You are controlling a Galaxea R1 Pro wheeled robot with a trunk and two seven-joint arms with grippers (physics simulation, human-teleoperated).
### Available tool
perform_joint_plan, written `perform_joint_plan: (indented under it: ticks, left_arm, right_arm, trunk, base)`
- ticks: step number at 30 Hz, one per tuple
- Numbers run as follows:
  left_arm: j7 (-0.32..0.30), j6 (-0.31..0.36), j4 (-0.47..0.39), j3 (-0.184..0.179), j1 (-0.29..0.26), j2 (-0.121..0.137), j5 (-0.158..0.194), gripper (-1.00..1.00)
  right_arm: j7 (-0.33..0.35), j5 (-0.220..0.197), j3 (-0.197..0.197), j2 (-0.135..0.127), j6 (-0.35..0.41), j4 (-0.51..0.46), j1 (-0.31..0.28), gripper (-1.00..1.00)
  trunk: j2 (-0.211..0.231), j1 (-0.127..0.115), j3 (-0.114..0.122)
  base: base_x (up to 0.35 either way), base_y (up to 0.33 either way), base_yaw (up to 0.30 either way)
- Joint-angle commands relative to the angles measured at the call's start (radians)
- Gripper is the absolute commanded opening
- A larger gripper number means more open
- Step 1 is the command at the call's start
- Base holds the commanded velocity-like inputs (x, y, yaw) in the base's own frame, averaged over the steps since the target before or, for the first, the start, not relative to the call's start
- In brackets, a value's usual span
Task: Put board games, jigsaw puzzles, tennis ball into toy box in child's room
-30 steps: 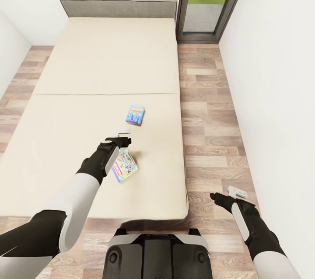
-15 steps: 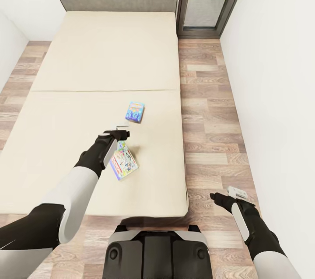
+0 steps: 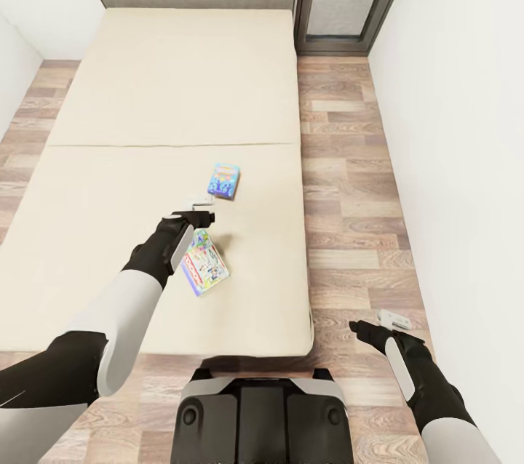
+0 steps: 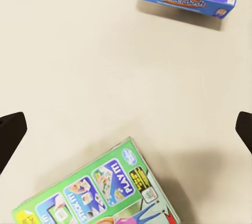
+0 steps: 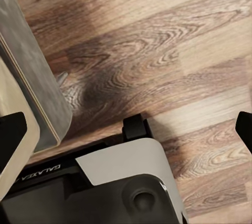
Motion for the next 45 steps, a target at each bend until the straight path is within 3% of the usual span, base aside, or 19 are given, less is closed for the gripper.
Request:
perform_joint_plan:
  ticks: [1, 27, 45]
  left_arm:
    - [0.005, 0.006, -0.001, -0.002, 0.000, 0.000, 0.001, 1.00]
    - [0.004, 0.009, -0.001, -0.003, -0.001, 0.004, 0.000, 1.00]
    - [0.003, 0.010, -0.001, -0.002, -0.001, 0.030, 0.000, 1.00]
  right_arm:
    - [-0.006, -0.010, 0.000, 0.000, 0.005, -0.001, 0.000, 1.00]
    - [-0.004, -0.010, 0.001, -0.002, 0.004, -0.001, 0.000, 1.00]
    - [-0.004, -0.010, 0.001, -0.002, 0.005, -0.001, 0.000, 1.00]
  trunk:
    - [-0.002, 0.000, -0.003]
    - [-0.002, 0.000, -0.045]
    - [-0.002, 0.000, -0.075]
  base:
    - [0.000, 0.000, 0.000]
    - [0.000, 0.000, 0.000]
    - [0.000, 0.000, 0.000]
